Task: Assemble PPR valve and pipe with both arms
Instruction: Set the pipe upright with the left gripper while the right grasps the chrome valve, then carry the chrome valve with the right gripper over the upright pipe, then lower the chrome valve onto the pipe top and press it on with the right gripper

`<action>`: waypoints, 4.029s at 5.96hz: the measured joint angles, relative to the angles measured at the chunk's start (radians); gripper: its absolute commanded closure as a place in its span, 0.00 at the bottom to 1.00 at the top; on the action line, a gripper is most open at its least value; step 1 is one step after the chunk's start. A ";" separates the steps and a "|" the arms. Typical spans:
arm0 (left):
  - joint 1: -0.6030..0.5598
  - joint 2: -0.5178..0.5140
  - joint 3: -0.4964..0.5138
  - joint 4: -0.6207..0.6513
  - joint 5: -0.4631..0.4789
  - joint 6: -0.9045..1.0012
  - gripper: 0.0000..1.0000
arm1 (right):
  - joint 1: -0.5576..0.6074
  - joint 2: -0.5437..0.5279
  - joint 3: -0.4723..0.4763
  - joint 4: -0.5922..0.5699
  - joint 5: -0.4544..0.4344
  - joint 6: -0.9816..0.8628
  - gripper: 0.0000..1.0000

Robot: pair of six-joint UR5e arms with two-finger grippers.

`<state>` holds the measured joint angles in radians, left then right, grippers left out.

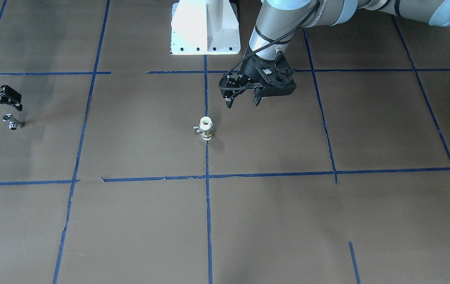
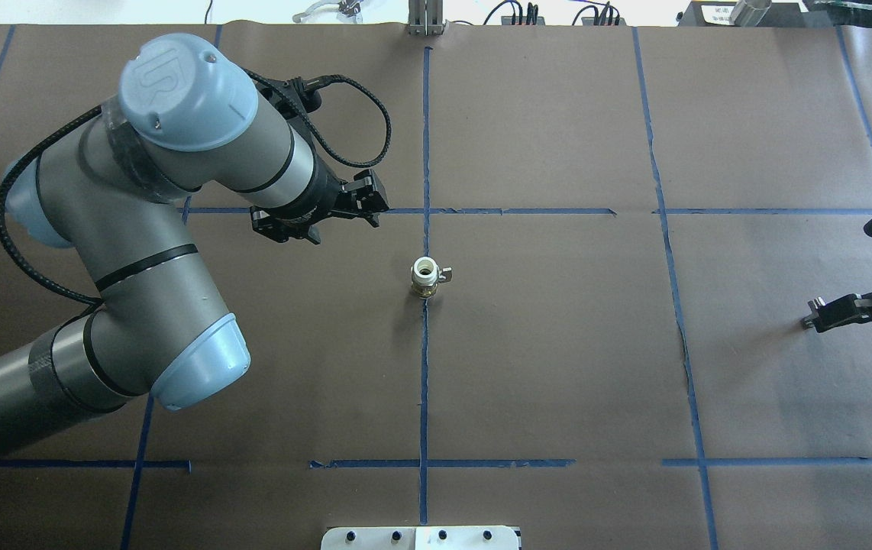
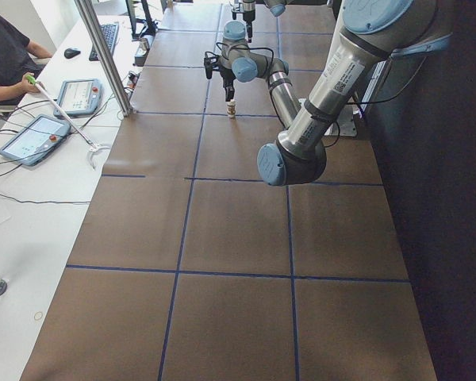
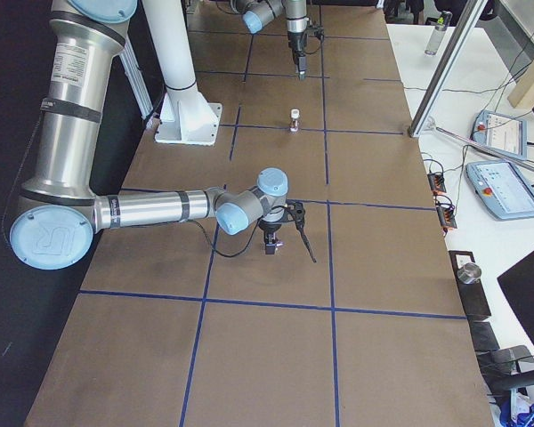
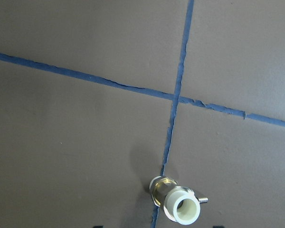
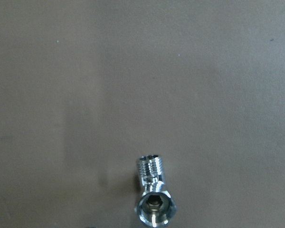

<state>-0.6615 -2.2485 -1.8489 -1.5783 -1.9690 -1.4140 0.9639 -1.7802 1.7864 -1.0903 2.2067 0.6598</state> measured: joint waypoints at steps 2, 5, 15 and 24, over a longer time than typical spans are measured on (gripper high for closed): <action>-0.001 0.003 -0.005 0.001 -0.001 0.000 0.18 | -0.002 0.037 -0.034 0.001 -0.001 0.000 0.19; -0.002 0.008 -0.013 0.000 -0.001 0.000 0.18 | 0.001 0.057 -0.053 0.002 -0.001 0.002 1.00; -0.023 0.224 -0.198 -0.006 -0.001 0.011 0.15 | -0.336 0.918 0.003 -0.496 -0.184 0.861 1.00; -0.015 0.232 -0.196 -0.025 0.001 0.007 0.13 | -0.390 1.082 -0.196 -0.573 -0.225 0.985 0.98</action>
<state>-0.6764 -2.0160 -2.0453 -1.6030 -1.9681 -1.4071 0.5737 -0.6977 1.5907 -1.6638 1.9818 1.6447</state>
